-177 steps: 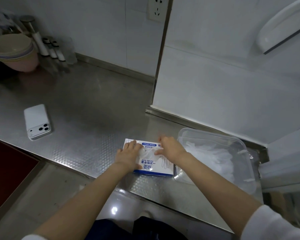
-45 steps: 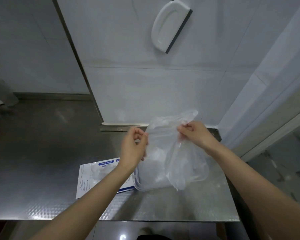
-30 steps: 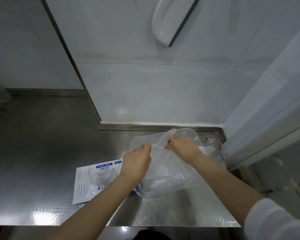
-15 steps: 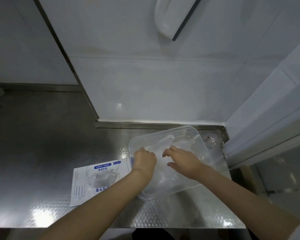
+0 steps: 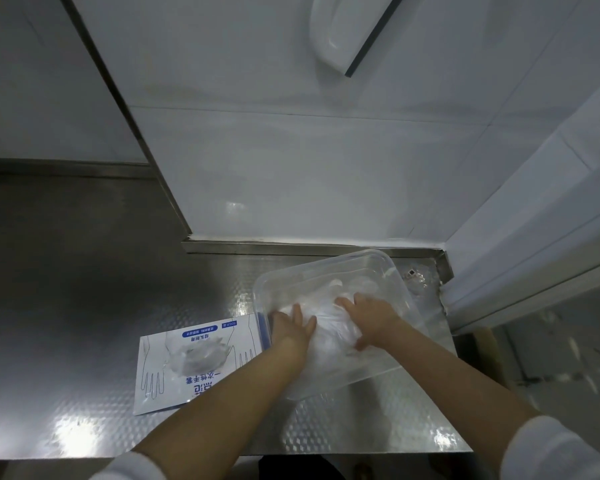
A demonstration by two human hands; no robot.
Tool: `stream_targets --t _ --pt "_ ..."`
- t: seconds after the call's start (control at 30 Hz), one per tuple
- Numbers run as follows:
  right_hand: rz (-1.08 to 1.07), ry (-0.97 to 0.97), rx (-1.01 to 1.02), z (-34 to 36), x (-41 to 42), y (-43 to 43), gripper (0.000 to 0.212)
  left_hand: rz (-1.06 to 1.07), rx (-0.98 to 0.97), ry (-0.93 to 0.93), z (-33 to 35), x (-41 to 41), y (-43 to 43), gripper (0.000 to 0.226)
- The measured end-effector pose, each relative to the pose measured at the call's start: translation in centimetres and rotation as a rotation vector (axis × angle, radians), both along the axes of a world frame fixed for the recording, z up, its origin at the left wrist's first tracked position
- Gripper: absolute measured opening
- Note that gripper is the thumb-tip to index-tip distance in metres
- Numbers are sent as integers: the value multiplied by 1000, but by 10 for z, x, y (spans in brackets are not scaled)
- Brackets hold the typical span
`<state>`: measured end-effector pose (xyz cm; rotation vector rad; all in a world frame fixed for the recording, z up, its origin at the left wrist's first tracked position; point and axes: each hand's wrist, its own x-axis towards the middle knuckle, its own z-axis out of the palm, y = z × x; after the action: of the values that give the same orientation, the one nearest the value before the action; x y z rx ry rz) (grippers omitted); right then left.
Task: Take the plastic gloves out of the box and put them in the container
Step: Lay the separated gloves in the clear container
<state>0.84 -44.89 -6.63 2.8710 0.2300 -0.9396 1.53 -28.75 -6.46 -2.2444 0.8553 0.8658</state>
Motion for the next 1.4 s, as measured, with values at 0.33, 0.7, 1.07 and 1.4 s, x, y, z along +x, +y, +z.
stream_targets --t 0.33,0.7,1.07,1.4 --pt "-144 -483 442 58 -24 50 34 60 -603 -263 64 4 31 52" --pt "125 -395 712 62 -38 189 40 648 -513 -237 42 -15 186 50" --pt "207 -284 375 47 -18 225 20 720 -655 -90 17 -35 214 87" --pt "-33 -291 527 53 -10 205 18 720 -619 -135 14 -33 210 88"
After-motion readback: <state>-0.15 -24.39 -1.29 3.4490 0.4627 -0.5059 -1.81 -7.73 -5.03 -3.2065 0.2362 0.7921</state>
